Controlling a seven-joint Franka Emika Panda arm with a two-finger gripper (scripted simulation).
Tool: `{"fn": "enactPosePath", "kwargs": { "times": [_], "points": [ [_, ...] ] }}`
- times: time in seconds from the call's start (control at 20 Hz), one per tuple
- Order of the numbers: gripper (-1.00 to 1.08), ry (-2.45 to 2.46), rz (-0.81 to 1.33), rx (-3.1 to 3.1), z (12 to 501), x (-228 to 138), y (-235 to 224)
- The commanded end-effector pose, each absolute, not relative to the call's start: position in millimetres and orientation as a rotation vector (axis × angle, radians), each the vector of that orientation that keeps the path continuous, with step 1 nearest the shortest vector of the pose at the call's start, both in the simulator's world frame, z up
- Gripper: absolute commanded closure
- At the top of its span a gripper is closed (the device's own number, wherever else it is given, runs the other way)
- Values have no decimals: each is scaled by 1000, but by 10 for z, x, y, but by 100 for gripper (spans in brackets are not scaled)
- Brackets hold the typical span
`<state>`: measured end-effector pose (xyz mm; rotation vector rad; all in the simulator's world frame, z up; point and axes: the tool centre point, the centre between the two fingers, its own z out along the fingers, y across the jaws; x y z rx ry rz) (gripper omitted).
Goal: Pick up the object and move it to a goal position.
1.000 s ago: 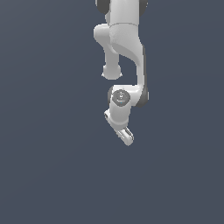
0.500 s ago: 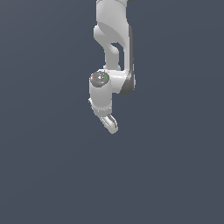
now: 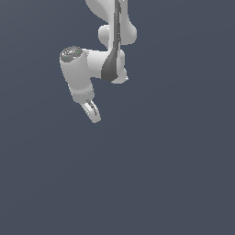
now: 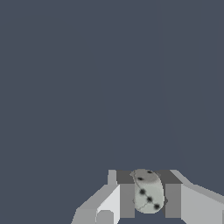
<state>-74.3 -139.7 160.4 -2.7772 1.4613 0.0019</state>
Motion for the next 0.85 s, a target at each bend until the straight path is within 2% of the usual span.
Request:
{"fn": "enactPosePath", "kwargs": {
  "times": [0.0, 0.4, 0.8],
  "points": [
    [108, 1460, 3, -2777, 1789, -848, -1636],
    [108, 1461, 2, -2779, 2266, -1074, -2257],
    [108, 1461, 0, -2781, 2428, -1131, -2467]
  ]
}}
